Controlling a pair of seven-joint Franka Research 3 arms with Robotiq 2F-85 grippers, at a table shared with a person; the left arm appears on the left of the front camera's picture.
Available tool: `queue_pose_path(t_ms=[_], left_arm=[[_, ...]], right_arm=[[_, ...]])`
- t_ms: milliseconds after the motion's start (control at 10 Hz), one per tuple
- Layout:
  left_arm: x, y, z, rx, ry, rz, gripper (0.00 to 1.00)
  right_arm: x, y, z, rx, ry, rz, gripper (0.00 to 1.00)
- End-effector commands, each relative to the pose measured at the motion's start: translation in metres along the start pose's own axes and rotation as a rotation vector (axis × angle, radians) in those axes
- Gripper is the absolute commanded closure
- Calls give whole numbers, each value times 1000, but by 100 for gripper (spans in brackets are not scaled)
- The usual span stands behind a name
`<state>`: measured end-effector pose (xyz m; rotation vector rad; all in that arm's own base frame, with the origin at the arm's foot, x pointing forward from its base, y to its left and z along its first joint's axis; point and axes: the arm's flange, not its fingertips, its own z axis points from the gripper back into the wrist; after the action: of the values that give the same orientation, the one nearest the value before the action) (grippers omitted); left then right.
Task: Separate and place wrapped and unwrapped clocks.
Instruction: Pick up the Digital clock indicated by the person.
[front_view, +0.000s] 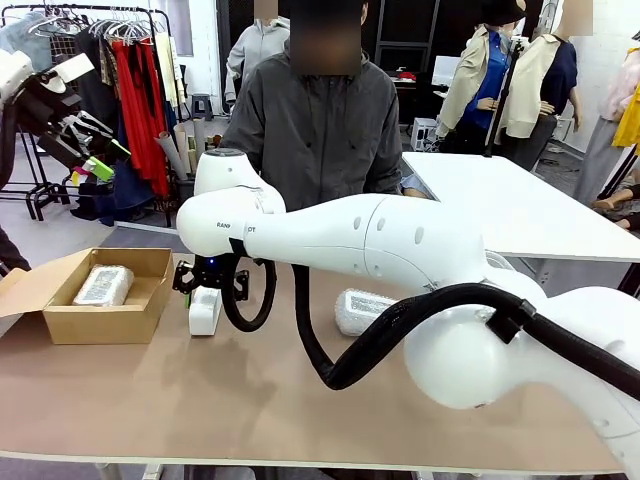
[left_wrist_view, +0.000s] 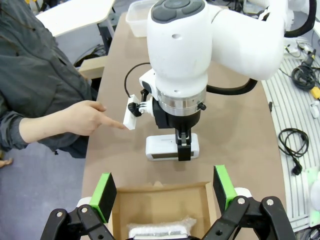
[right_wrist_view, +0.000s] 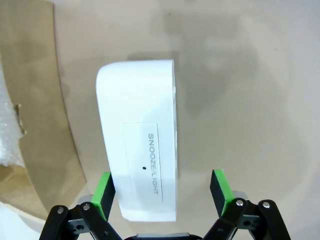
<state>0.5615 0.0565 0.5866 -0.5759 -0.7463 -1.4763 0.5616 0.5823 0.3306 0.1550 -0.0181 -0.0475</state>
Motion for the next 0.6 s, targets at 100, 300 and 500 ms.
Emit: queue_pose_path(t_ms=[100, 300, 500], left_arm=[[0, -2, 2, -1, -3, -16, 0], [0, -2, 2, -1, -3, -16, 0], [0, -2, 2, -1, -3, -16, 0]], right_arm=[[-1, 2, 6, -7, -16, 9, 0], [0, 0, -1, -3, -2, 2, 14], [-2, -1, 1, -22, -16, -17, 54]])
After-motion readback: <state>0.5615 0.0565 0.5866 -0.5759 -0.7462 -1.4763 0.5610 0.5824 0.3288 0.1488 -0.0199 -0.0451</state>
